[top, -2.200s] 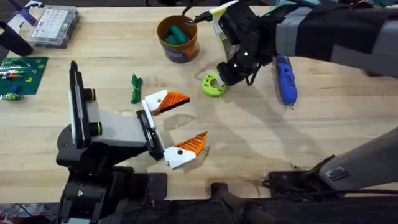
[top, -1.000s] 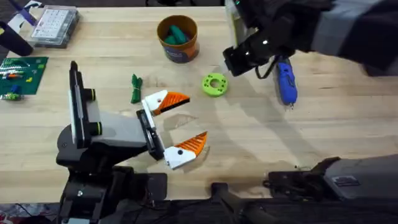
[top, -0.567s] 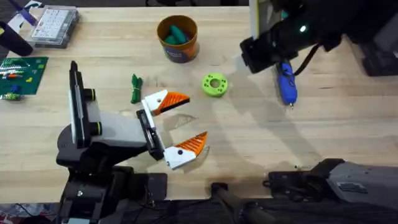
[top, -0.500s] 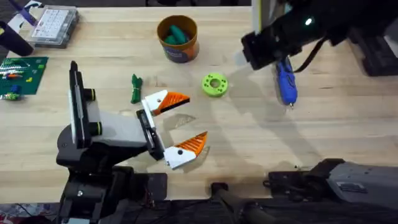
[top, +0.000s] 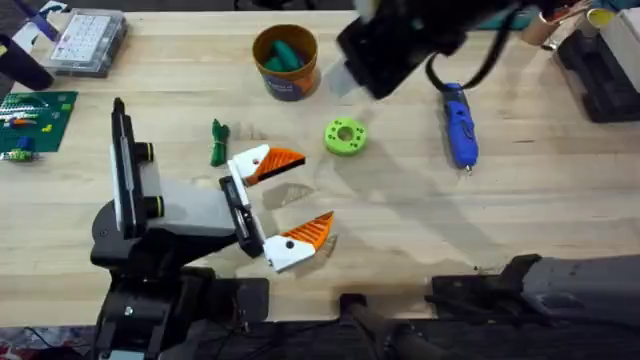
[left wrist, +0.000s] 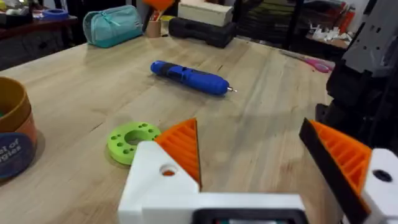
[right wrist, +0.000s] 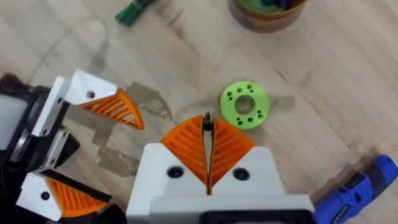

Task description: Pick up the gripper from the table and insert it into the empty holder that is missing its gripper. Then pick up a screw, insert it into the mounting hole, and use the screwdriver to tighten it. Finally, clean up the table by picking up the vegetable and placing it into the bucket.

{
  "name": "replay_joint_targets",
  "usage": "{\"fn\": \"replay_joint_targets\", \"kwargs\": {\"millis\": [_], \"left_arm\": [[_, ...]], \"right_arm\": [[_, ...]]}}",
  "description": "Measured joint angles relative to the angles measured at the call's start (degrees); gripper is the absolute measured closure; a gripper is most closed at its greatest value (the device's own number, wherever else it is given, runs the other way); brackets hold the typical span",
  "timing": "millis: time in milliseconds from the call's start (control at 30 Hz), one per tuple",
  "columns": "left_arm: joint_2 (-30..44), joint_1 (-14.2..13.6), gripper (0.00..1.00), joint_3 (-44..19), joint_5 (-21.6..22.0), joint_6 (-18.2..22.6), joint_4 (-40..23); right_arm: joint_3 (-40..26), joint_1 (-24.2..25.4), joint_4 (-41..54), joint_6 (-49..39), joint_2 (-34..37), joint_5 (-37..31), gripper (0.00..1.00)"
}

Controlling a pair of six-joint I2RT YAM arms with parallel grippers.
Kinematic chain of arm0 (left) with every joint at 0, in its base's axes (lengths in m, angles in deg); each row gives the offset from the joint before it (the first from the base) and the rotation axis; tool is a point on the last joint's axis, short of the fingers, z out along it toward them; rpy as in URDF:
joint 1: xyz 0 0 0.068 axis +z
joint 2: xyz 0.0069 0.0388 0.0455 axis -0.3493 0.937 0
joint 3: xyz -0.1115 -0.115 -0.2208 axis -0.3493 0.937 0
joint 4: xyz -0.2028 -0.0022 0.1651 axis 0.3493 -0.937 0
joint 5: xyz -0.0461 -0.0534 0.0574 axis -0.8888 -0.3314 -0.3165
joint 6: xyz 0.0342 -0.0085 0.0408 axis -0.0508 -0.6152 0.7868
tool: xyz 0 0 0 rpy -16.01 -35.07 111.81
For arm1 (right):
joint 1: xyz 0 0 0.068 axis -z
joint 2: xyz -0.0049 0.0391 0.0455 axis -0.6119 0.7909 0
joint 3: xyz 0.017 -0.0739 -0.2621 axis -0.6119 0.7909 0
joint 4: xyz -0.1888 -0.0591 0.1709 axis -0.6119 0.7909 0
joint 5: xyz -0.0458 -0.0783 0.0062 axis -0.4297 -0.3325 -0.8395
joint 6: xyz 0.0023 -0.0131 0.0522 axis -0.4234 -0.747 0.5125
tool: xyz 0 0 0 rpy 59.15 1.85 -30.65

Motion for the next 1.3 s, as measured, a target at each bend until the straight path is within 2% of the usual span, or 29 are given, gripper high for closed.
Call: {"fn": "replay_joint_targets", "kwargs": {"millis": [267,400,500,700,1300], "left_arm": [[0.0,0.0,0.013,0.0,0.0,0.0,0.0],[0.0,0.0,0.013,0.0,0.0,0.0,0.0],[0.0,0.0,0.014,0.0,0.0,0.0,0.0],[0.0,0.0,0.014,0.0,0.0,0.0,0.0],[0.0,0.0,0.014,0.0,0.0,0.0,0.0]], "right_arm": [[-10.8,-5.4,3.6,-3.4,9.9,1.4,0.994],[-14.2,-8.1,4.0,-5.1,12.5,3.0,0.994],[-14.9,-11.9,10.1,-9.2,12.6,4.2,0.994],[-14.9,-14.3,11.1,-12.4,12.6,4.5,0.994],[-14.9,-15.4,9.3,-14.0,12.6,4.5,0.994]]}}
